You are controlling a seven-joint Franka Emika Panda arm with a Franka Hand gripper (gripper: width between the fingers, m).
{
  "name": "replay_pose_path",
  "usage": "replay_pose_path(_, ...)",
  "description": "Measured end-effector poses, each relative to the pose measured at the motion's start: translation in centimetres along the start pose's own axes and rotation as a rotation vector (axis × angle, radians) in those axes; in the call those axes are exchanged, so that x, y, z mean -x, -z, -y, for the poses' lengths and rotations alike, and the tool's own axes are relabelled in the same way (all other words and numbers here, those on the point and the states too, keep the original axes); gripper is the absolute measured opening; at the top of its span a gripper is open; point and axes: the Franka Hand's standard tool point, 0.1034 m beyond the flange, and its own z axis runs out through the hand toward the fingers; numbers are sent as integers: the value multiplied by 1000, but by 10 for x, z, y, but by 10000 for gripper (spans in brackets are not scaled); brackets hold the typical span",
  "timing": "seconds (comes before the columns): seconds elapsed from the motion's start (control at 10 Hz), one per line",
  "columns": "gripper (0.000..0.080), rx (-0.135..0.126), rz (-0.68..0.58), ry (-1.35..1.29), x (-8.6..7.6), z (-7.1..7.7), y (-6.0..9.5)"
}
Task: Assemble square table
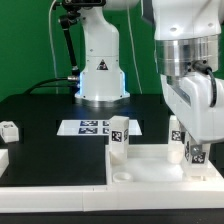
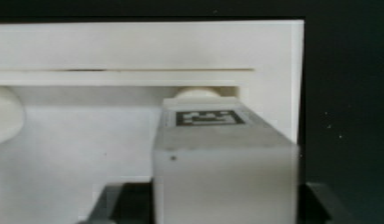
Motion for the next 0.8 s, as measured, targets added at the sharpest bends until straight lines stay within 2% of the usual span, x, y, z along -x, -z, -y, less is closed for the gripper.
replay_pose_path(0.1, 455, 50, -25, 97, 2, -4, 3)
replay_pose_path(0.2, 579, 85, -55, 288, 3, -3, 8)
replay_pose_path(0.3, 579, 94, -77, 428, 6, -3, 9)
replay_pose_path(0.4, 637, 99, -73, 504, 6, -3, 8)
replay_pose_path(0.7, 646, 104, -66, 726, 4, -3, 7)
replay_pose_path(0.8, 649, 65, -75, 849, 8, 2, 3)
